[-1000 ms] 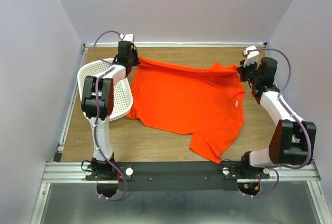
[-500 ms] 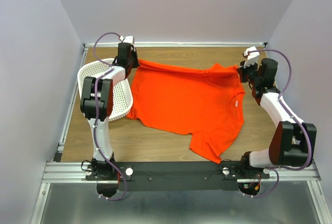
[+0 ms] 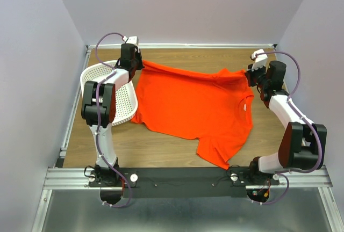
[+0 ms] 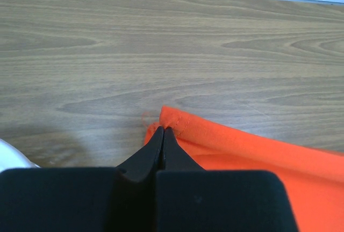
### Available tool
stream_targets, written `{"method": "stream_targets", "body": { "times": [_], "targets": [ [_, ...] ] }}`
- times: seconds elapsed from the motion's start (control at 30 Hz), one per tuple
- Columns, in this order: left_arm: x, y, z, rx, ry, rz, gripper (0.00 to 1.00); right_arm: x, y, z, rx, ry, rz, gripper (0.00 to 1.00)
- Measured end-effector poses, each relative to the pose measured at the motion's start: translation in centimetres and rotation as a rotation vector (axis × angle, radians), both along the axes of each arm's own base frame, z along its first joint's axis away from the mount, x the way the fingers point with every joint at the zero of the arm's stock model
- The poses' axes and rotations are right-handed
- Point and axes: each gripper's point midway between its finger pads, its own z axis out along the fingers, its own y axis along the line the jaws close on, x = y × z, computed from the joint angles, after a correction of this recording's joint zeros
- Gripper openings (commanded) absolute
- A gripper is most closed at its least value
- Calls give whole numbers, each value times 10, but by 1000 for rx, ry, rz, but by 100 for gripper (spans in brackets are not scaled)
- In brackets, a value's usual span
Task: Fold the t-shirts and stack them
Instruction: Fold the tshirt
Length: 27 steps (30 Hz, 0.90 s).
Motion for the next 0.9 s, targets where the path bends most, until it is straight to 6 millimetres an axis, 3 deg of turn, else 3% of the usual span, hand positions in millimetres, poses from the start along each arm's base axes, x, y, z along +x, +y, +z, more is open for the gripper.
{"method": "stream_targets", "body": {
  "times": [0.9],
  "targets": [
    [-8,2,-9,10,33,4,0,-9,-5,-5,1,10,-11,1]
  ]
}}
